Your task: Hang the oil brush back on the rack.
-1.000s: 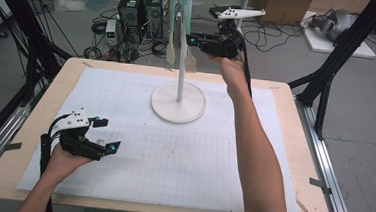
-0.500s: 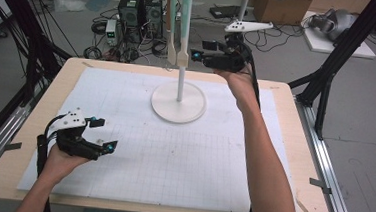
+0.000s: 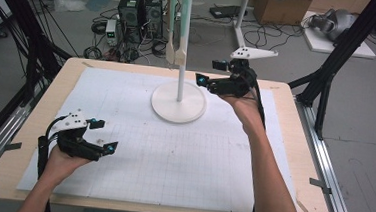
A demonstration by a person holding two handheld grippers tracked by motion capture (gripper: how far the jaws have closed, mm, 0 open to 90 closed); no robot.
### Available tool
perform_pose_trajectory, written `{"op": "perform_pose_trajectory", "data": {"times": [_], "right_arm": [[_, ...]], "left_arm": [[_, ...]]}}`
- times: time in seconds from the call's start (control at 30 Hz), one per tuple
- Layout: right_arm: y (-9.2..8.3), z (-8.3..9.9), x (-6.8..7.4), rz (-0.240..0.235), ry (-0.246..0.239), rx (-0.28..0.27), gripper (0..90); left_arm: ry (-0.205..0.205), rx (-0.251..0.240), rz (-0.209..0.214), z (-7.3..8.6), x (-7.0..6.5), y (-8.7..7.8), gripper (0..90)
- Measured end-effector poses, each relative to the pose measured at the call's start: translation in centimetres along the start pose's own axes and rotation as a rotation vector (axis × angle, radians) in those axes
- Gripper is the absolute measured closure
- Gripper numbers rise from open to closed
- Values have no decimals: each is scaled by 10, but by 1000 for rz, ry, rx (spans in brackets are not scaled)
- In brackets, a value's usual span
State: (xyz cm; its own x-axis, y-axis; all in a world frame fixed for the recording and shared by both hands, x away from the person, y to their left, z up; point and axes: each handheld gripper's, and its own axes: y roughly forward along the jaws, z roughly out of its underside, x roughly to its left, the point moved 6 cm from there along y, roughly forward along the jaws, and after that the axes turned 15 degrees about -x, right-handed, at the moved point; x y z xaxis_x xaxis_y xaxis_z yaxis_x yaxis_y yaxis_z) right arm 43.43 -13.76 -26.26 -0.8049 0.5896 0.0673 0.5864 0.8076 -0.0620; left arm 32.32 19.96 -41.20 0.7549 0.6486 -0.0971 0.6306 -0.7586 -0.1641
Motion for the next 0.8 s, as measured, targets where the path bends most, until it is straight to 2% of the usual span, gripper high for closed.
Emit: {"op": "perform_pose_trajectory", "data": {"times": [0.3, 0.8], "right_arm": [[-11, 28, 3, 49, -6, 8, 112], [-33, 55, 4, 60, -1, 26, 99]], "left_arm": [[1, -1, -18, 1, 0, -2, 39], [-7, 11, -17, 2, 2, 2, 18]]}}
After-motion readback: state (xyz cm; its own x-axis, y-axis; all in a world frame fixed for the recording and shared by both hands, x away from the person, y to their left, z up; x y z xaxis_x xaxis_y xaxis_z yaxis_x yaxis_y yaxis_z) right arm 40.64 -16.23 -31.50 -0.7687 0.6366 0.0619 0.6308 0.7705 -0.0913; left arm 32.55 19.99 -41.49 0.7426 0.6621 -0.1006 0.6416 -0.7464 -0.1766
